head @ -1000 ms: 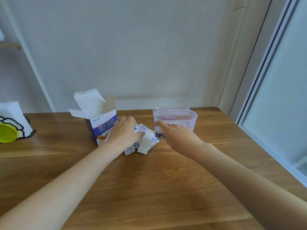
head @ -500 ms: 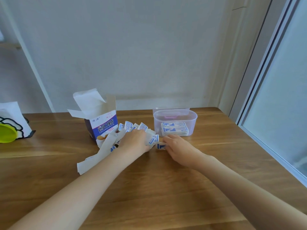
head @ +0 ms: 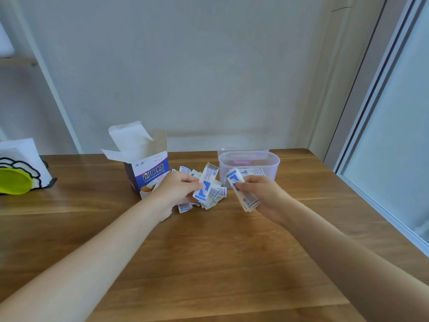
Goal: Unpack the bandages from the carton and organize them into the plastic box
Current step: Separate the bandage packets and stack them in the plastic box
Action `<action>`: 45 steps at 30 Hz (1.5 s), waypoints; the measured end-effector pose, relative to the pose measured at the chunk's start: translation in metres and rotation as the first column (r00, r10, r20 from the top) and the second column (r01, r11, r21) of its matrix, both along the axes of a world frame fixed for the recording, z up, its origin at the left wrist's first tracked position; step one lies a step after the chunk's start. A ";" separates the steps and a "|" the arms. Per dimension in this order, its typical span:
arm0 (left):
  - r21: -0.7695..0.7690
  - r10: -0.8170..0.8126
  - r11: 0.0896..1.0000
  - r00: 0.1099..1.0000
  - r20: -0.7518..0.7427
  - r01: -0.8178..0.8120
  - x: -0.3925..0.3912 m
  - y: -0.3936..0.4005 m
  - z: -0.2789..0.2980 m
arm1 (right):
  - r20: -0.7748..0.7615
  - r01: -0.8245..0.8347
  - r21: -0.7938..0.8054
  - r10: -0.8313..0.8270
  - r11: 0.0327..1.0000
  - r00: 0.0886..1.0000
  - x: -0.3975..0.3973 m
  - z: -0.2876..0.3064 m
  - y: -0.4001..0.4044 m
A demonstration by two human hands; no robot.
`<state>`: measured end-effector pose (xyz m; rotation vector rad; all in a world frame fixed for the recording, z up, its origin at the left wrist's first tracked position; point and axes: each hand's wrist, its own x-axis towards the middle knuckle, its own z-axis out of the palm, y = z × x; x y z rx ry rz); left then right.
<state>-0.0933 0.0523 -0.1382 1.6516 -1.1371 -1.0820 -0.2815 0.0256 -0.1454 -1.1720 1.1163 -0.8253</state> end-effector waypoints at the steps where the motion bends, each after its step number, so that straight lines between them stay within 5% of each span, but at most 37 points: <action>1: 0.010 -0.010 1.000 0.999 -0.032 0.010 -0.004 0.000 0.000 | 0.135 -0.017 0.097 0.004 0.995 0.991 0.002 0.004 0.001; 3: 0.005 -0.027 1.000 0.998 -0.059 0.027 -0.012 0.000 -0.001 | 0.276 -0.089 0.188 0.034 0.978 0.961 0.009 0.007 0.004; 6: -0.001 -0.026 1.000 0.999 0.023 0.026 -0.020 -0.004 0.000 | 0.258 -0.119 0.117 0.086 0.986 0.962 0.022 0.007 0.007; 9: 0.026 -0.125 0.992 0.953 0.277 0.123 -0.015 -0.006 0.006 | -0.118 -0.062 -0.250 0.033 0.966 0.992 0.027 0.010 0.005; 12: 0.045 -0.320 0.939 0.817 0.480 0.341 -0.009 -0.002 0.016 | -0.502 -0.318 -0.542 0.004 0.778 0.865 0.025 0.020 0.000; 15: -0.017 -0.314 0.916 0.744 0.590 0.401 -0.005 -0.002 0.023 | -0.664 -0.484 -0.536 0.009 0.691 0.748 0.021 0.023 -0.003; 19: -0.167 -0.033 0.961 0.691 0.722 0.220 0.004 -0.013 0.020 | -0.795 -0.590 -0.551 -0.156 0.591 0.587 0.012 0.010 -0.010; 22: 0.039 -0.113 0.987 0.513 0.851 0.153 0.004 -0.017 0.008 | -0.882 -0.699 -0.450 -0.155 0.556 0.445 0.007 -0.002 -0.009; 25: 0.173 -0.216 0.975 0.384 0.898 0.143 -0.002 -0.017 -0.006 | -0.900 -0.753 -0.430 -0.166 0.498 0.403 -0.001 -0.012 -0.006; 30: 0.025 -0.120 0.984 0.552 0.825 0.177 0.007 -0.019 -0.006 | -0.881 -0.727 -0.463 -0.173 0.508 0.440 -0.006 -0.025 -0.008; 33: -0.031 -0.092 0.981 0.604 0.792 0.190 0.012 -0.017 0.002 | -0.733 -0.503 -0.567 -0.120 0.652 0.670 -0.003 -0.016 -0.010; 35: -0.062 -0.072 0.978 0.605 0.793 0.198 0.015 -0.014 0.008 | -0.635 -0.432 -0.648 -0.131 0.627 0.761 0.001 -0.009 -0.011; 40: 0.004 -0.199 0.936 0.520 0.831 0.352 0.004 -0.012 0.016 | -0.675 -0.608 -0.738 -0.283 0.294 0.682 0.015 0.002 -0.009; 45: -0.036 -0.242 0.897 0.557 0.795 0.440 -0.010 -0.014 0.018 | -0.793 -0.654 -0.592 -0.196 0.470 0.577 0.014 0.002 -0.006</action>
